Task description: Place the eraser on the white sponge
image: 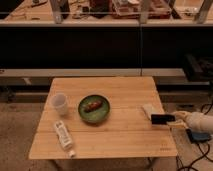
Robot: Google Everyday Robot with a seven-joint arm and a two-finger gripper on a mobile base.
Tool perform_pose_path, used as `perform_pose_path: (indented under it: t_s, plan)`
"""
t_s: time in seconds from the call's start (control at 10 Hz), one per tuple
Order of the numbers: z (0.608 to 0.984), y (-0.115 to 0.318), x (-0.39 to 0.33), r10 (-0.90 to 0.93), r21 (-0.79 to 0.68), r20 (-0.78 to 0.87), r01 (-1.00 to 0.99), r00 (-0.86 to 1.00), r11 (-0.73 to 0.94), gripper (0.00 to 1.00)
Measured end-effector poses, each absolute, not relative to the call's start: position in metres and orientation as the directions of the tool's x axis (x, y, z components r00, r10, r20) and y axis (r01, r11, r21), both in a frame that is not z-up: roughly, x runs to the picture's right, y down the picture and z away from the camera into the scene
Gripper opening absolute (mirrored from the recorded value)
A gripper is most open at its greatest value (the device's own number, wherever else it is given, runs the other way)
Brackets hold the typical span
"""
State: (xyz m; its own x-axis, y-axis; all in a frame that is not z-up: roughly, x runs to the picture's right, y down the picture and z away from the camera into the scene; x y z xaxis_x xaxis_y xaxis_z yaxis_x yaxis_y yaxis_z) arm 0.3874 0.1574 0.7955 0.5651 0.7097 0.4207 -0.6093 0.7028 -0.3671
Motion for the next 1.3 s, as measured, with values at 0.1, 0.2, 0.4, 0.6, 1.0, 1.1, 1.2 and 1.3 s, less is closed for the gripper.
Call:
perform_pose_path:
  t_s: [0.1, 0.2, 0.4, 0.6, 1.0, 1.1, 1.2, 1.3]
  plan:
    - [0.805, 0.150, 0.378, 0.702, -0.361, 0.434, -0.605, 0.565, 0.709, 0.00]
    - [0.812, 0.146, 0.370, 0.697, -0.361, 0.443, -0.599, 0.564, 0.715, 0.00]
    - [0.827, 0.134, 0.354, 0.689, -0.366, 0.468, -0.587, 0.554, 0.722, 0.00]
    - [0.837, 0.125, 0.346, 0.681, -0.366, 0.489, -0.580, 0.546, 0.728, 0.00]
    - [0.850, 0.115, 0.352, 0.677, -0.364, 0.496, -0.578, 0.544, 0.730, 0.03]
    - [0.853, 0.114, 0.356, 0.680, -0.361, 0.492, -0.584, 0.543, 0.727, 0.13]
    - [0.855, 0.113, 0.360, 0.683, -0.357, 0.490, -0.590, 0.542, 0.724, 0.22]
    - [0.857, 0.111, 0.364, 0.684, -0.353, 0.488, -0.594, 0.542, 0.723, 0.32]
